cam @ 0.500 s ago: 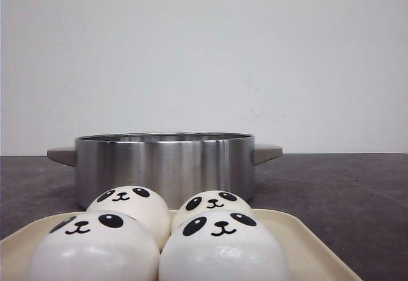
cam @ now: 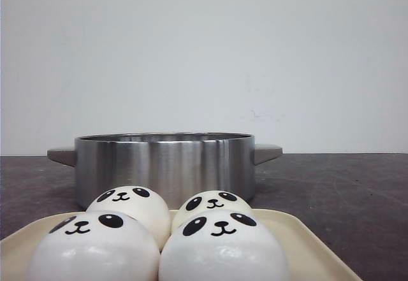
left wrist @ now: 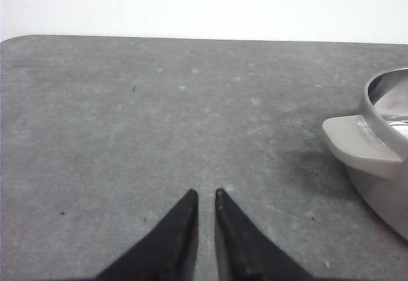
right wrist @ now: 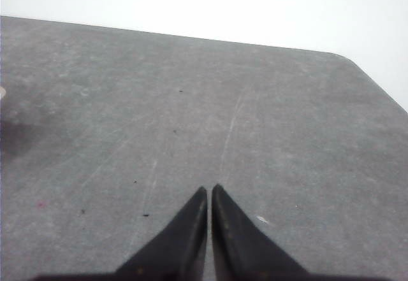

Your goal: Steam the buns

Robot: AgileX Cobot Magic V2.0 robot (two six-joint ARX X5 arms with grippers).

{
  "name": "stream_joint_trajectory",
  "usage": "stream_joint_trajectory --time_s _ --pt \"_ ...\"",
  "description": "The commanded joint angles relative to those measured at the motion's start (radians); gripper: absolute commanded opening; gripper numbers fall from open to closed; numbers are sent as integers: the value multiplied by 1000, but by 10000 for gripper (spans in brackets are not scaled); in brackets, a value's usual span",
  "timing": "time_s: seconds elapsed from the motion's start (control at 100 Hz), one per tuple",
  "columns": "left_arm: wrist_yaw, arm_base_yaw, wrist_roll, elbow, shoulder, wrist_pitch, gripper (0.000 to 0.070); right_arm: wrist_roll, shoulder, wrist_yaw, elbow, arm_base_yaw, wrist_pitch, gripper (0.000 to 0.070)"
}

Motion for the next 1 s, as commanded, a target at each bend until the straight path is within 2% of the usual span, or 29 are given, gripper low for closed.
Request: stream_joint_trajectory --time_s 0.0,0.78,0.93,0.99 --pt "1 2 11 -18 -1 -3 0 11 -1 1 -2 0 9 12" --pt "1 2 11 -18 -1 -3 0 21 -1 -1 -2 0 9 12" --pt "-2 2 8 -18 -1 -3 0 103 -1 -19 -2 1 9 12" --pt "3 2 -15 -18 -1 -3 0 142 -1 -26 -2 1 9 12"
